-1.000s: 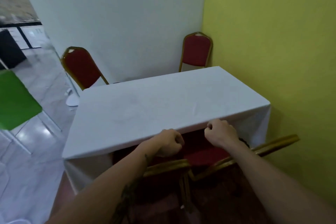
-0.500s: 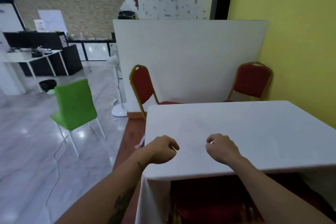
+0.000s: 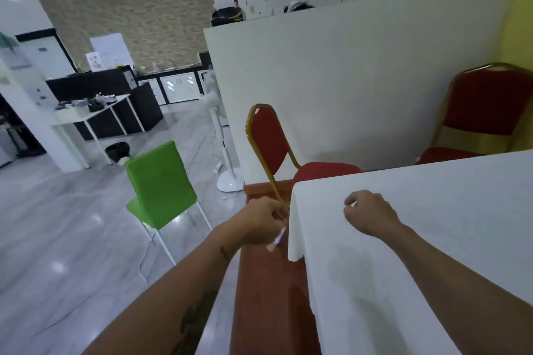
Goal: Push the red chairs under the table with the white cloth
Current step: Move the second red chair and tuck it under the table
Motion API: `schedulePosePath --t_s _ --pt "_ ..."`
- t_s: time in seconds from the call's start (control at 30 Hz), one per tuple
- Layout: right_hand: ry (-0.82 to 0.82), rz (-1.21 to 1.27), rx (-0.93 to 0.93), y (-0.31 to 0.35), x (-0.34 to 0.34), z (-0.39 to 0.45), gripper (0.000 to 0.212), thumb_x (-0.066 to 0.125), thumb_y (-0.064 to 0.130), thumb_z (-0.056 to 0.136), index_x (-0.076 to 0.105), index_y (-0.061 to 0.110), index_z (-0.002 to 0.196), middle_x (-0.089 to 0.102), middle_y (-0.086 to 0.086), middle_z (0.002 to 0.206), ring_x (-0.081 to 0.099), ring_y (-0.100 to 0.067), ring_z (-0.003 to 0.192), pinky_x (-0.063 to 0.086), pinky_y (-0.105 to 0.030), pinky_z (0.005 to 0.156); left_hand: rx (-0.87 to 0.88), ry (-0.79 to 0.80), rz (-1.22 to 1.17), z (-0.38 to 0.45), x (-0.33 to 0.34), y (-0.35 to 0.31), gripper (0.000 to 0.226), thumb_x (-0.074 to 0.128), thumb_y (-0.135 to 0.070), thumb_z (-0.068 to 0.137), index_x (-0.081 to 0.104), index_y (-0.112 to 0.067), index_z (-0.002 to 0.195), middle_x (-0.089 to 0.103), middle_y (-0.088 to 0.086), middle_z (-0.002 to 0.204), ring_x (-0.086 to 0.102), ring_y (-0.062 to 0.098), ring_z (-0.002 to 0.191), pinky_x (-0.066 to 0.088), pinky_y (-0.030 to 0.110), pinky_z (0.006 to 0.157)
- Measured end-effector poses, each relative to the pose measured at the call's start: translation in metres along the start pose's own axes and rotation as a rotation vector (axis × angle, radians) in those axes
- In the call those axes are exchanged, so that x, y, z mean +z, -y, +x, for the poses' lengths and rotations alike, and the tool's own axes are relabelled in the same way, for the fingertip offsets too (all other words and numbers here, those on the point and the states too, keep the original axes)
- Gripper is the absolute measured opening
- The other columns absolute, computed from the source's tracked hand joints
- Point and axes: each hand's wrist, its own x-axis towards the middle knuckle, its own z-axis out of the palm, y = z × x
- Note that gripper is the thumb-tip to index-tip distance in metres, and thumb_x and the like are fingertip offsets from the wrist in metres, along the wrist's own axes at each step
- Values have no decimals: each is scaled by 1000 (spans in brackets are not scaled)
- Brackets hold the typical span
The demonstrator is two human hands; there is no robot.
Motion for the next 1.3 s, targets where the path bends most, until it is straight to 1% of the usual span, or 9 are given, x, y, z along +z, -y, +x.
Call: schedulePosePath --t_s 0.33,0.5,0.57,0.67,0.8,1.0,1.1,1.2,1.3 --pt "-9 54 -1 100 30 156 45 59 21 95 61 16 140 66 -7 135 61 -28 121 49 -37 96 -44 -101 -20 142 -103 92 36 51 -5 92 69 -13 123 69 6 125 65 22 110 51 27 89" --pt "-5 78 -3 150 49 232 50 61 23 92 59 16 142 67 -7 129 62 -28 117 54 -39 95 -49 -126 -79 226 -139 145 35 50 -10 93 70 -14 121 71 6 120 67 21 105 54 29 91" --pt "10 61 -9 169 59 262 50 59 25 91 59 17 141 67 -5 125 62 -26 113 51 -35 88 -38 -148 -108 263 -153 167 33 52 -15 92 71 -17 119 73 5 116 68 19 100 55 28 88" --pt "34 64 23 197 74 307 57 58 27 90 54 19 147 59 -8 143 57 -27 127 49 -36 98 -15 -160 -126 315 -175 199 31 56 -20 92 70 -18 118 73 3 113 65 15 94 50 23 81" --pt "46 97 67 227 92 362 59 57 23 91 50 19 150 58 -10 143 60 -26 120 50 -33 88 28 -153 -119 382 -206 231 34 50 -18 94 66 -19 124 69 0 113 63 11 83 46 17 65" --pt "126 134 143 243 118 426 62 57 23 84 54 19 146 61 -8 138 61 -23 118 53 -32 86 35 -120 -186 466 -230 256 36 53 -31 97 62 -17 128 67 -2 104 60 12 84 44 25 76" --pt "145 162 150 256 131 475 47 56 20 84 61 19 130 66 -8 128 64 -22 110 57 -39 91 27 -131 -199 534 -239 269 41 53 -34 95 59 -17 132 70 0 111 59 15 92 44 28 82" --pt "192 158 129 269 147 535 64 56 22 83 52 15 147 56 -10 147 63 -25 120 55 -41 100 -8 -131 -232 591 -242 278 46 54 -36 94 57 -16 136 71 4 116 60 16 91 44 29 81" --pt "248 138 95 287 157 568 73 55 22 85 41 19 156 47 -8 154 67 -25 115 60 -34 87 -21 -132 -232 625 -244 283 47 52 -33 94 56 -14 136 70 6 119 60 17 92 45 30 83"
